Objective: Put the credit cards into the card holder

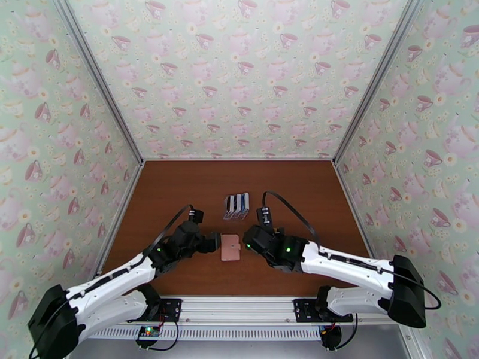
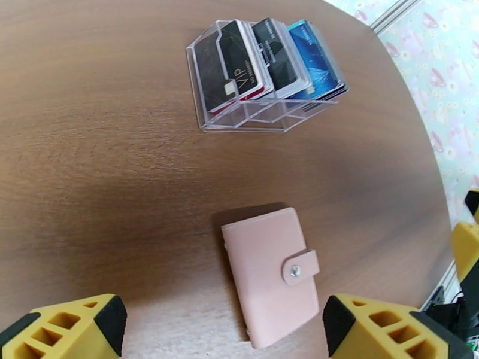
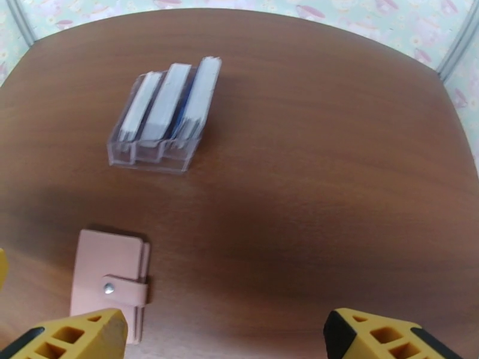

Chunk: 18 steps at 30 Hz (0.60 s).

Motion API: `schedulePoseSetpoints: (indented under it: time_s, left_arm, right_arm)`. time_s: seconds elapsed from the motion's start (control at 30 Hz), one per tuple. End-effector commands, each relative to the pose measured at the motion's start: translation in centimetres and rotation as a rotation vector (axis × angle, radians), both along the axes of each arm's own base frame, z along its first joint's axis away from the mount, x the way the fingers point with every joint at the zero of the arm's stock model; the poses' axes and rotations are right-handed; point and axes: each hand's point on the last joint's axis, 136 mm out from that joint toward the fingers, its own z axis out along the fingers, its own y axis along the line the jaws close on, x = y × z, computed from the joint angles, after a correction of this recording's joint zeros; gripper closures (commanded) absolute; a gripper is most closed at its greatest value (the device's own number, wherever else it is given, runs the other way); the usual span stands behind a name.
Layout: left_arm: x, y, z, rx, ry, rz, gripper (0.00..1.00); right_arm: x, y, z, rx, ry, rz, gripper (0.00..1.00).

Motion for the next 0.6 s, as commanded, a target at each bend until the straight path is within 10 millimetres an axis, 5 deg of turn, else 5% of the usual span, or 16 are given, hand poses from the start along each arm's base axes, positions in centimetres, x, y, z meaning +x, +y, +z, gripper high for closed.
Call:
schedulePoseSetpoints:
  time_s: [0.0,0.57]
  left_arm:
    - [-1.1,0.4,-0.7,-0.008,0.043,0.014,0.12]
    - [-2.7,-1.0,-4.7,-0.034,0.161,-0.003,0.43]
  right_arm:
    - [-0.2,2.2,-0.5,0.046,0.039,0.025,0.12]
    - [-0.6,8.2,-4.2,0.024,0.150,0.105,0.43]
